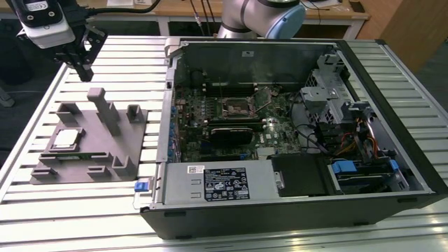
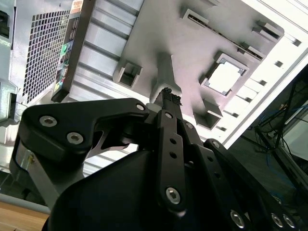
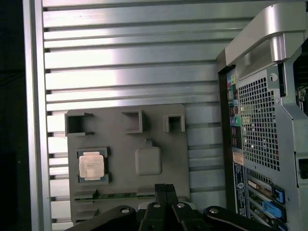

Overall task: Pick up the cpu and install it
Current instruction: 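Reach for the cpu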

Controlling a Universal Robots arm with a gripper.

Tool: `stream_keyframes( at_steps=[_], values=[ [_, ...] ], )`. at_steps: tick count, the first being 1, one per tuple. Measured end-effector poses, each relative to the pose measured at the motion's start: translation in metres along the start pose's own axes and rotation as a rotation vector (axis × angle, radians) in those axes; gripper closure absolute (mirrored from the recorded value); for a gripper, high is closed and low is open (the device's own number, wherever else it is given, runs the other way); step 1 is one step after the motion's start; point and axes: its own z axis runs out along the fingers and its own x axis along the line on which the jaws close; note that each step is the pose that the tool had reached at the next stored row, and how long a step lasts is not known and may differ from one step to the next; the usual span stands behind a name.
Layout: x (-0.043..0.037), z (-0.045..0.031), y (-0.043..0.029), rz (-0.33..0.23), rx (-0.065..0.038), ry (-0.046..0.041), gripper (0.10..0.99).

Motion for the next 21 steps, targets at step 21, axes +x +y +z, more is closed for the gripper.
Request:
stream_keyframes(
  at_steps=[21],
  values=[
    [0.0074, 0.0016, -0.0006, 0.0, 0.0, 0.0013, 0.98]
  ],
)
